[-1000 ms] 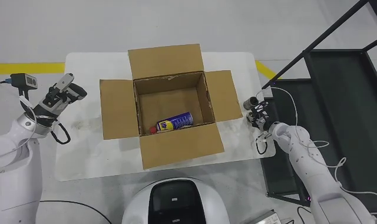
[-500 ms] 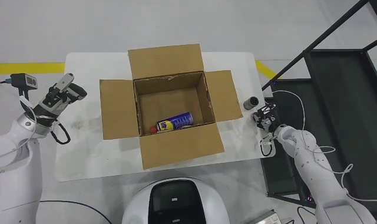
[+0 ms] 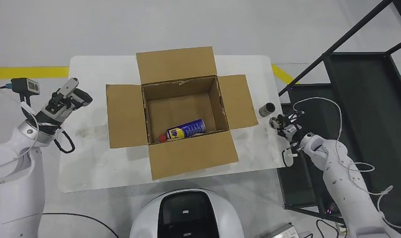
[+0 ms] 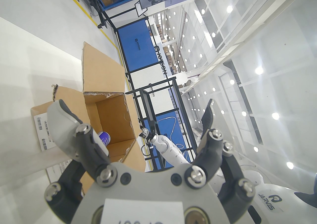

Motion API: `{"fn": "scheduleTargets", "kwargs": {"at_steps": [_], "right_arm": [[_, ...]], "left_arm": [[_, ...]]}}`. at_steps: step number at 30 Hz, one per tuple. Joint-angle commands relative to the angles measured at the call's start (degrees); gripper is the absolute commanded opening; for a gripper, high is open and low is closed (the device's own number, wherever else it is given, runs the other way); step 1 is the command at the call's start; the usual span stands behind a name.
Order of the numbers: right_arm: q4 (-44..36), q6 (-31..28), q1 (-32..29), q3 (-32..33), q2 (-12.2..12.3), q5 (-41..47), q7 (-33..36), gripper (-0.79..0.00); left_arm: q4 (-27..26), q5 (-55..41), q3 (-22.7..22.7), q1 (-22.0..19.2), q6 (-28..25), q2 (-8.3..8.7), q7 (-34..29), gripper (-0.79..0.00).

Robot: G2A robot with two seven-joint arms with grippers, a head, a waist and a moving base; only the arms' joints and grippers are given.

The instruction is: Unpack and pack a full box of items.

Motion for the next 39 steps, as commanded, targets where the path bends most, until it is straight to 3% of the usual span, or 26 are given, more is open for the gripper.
{"fn": "scheduleTargets", "kwargs": {"at_steps": [1,11,21,28,39], "right_arm": [[-2.8,-1.6,-2.0,2.0,0.5,0.5,1.1,-0.785],[-20.7,-8.7,-10.5,9.1,1.6,13.7,6.6,-0.785],[-36.1,-5.9,-9.7,5.5,1.4,22.6,15.9,-0.785],[-38.8,-4.9,-7.6,0.8,0.9,21.9,14.7,-0.785],[-37.4,-3.7,-7.5,0.0,0.7,20.1,14.0,-0.785]], "left_arm": [[0.0,0.0,0.0,0.0,0.0,0.0,0.0,0.0],[0.0,0.0,0.0,0.0,0.0,0.0,0.0,0.0],[0.0,0.0,0.0,0.0,0.0,0.0,0.0,0.0],[0.0,0.0,0.0,0.0,0.0,0.0,0.0,0.0],[0.0,0.0,0.0,0.0,0.0,0.0,0.0,0.0]]}}
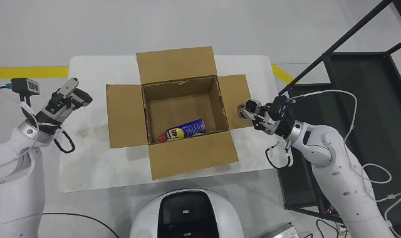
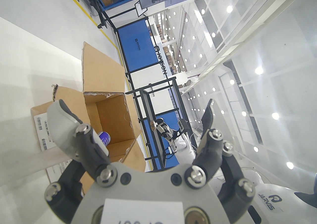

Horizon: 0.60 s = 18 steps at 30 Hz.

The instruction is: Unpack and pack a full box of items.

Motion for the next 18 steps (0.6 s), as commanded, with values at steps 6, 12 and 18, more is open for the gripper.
{"fn": "scheduleTargets", "kwargs": {"at_steps": [6,12,18], "right_arm": [[0.0,0.0,0.0,0.0,0.0,0.0,0.0,-0.785],[0.0,0.0,0.0,0.0,0.0,0.0,0.0,-0.785],[-0.3,1.1,0.6,-0.6,-0.1,-0.3,0.0,-0.785]], "left_arm": [[0.0,0.0,0.0,0.0,0.0,0.0,0.0,0.0],[0.0,0.0,0.0,0.0,0.0,0.0,0.0,0.0],[0.0,0.0,0.0,0.0,0.0,0.0,0.0,0.0]]}}
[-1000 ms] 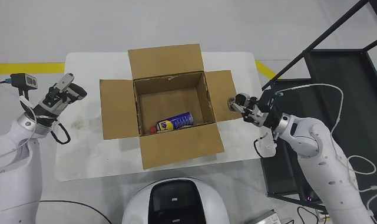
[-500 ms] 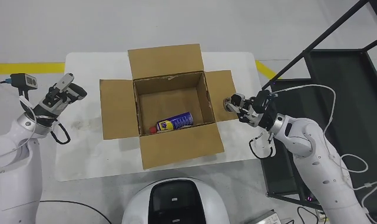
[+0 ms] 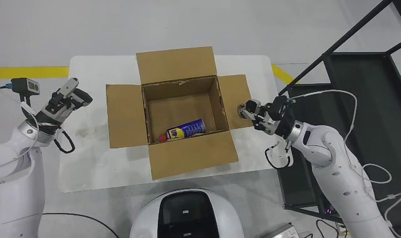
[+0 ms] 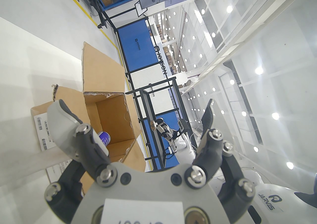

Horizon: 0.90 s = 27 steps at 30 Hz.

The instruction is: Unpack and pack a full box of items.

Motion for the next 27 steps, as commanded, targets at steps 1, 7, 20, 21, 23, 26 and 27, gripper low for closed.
{"fn": "scheduleTargets", "kwargs": {"at_steps": [1,7,20,21,23,26,27], "right_arm": [[-0.1,0.2,1.5,-0.9,-0.1,-0.5,0.4,-0.785],[5.0,-1.5,15.7,-10.5,-1.5,-0.7,2.6,-0.785],[24.7,-4.6,43.2,-37.9,-9.0,-5.5,4.2,-0.785],[25.7,-4.8,44.2,-39.4,-9.6,-5.9,3.9,-0.785],[27.3,-4.8,46.3,-42.1,-10.7,-8.3,4.1,-0.785],[29.5,-4.6,48.8,-45.6,-12.3,-10.5,3.7,-0.785],[30.1,-4.6,49.6,-46.7,-12.8,-11.4,3.6,-0.785]], "left_arm": [[0.0,0.0,0.0,0.0,0.0,0.0,0.0,0.0],[0.0,0.0,0.0,0.0,0.0,0.0,0.0,0.0],[0.0,0.0,0.0,0.0,0.0,0.0,0.0,0.0],[0.0,0.0,0.0,0.0,0.0,0.0,0.0,0.0],[0.0,0.0,0.0,0.0,0.0,0.0,0.0,0.0],[0.0,0.0,0.0,0.0,0.0,0.0,0.0,0.0],[0.0,0.0,0.0,0.0,0.0,0.0,0.0,0.0]]}}
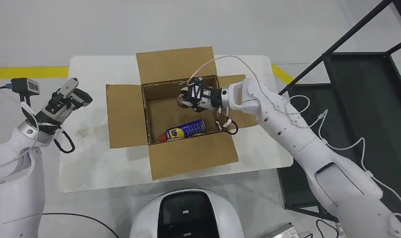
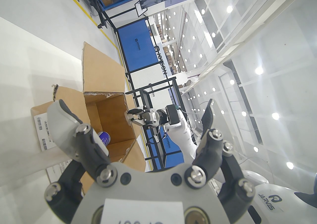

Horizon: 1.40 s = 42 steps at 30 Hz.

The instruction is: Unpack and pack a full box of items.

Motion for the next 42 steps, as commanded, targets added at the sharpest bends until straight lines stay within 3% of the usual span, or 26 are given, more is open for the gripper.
{"fn": "scheduleTargets", "kwargs": {"at_steps": [1,9,21,22,23,24,25,36,42], "right_arm": [[1.3,0.2,1.4,-1.8,-0.9,-1.0,-0.4,-0.785],[8.3,1.6,6.3,-9.4,-5.7,-2.8,1.4,-0.785],[21.1,0.7,10.9,-16.1,-12.2,-5.4,-2.4,-0.785],[22.0,0.5,11.2,-16.3,-12.6,-5.5,-2.9,-0.705],[22.9,0.3,11.4,-16.6,-13.0,-5.7,-3.3,-0.468],[23.7,0.0,11.6,-16.8,-13.4,-5.7,-3.7,-0.092],[24.4,-0.5,11.7,-17.0,-13.8,-5.5,-4.2,0.0],[30.6,-3.2,14.2,-17.8,-17.4,-5.6,-9.4,0.0],[30.2,-9.9,13.7,-14.7,-16.0,-2.1,-19.9,0.0]], "left_arm": [[0.0,0.0,0.0,0.0,0.0,0.0,0.0,0.0],[0.0,0.0,0.0,0.0,0.0,0.0,0.0,0.0],[0.0,0.0,0.0,0.0,0.0,0.0,0.0,0.0],[0.0,0.0,0.0,0.0,0.0,0.0,0.0,0.0],[0.0,0.0,0.0,0.0,0.0,0.0,0.0,0.0],[0.0,0.0,0.0,0.0,0.0,0.0,0.0,0.0],[0.0,0.0,0.0,0.0,0.0,0.0,0.0,0.0],[0.0,0.0,0.0,0.0,0.0,0.0,0.0,0.0],[0.0,0.0,0.0,0.0,0.0,0.0,0.0,0.0]]}}
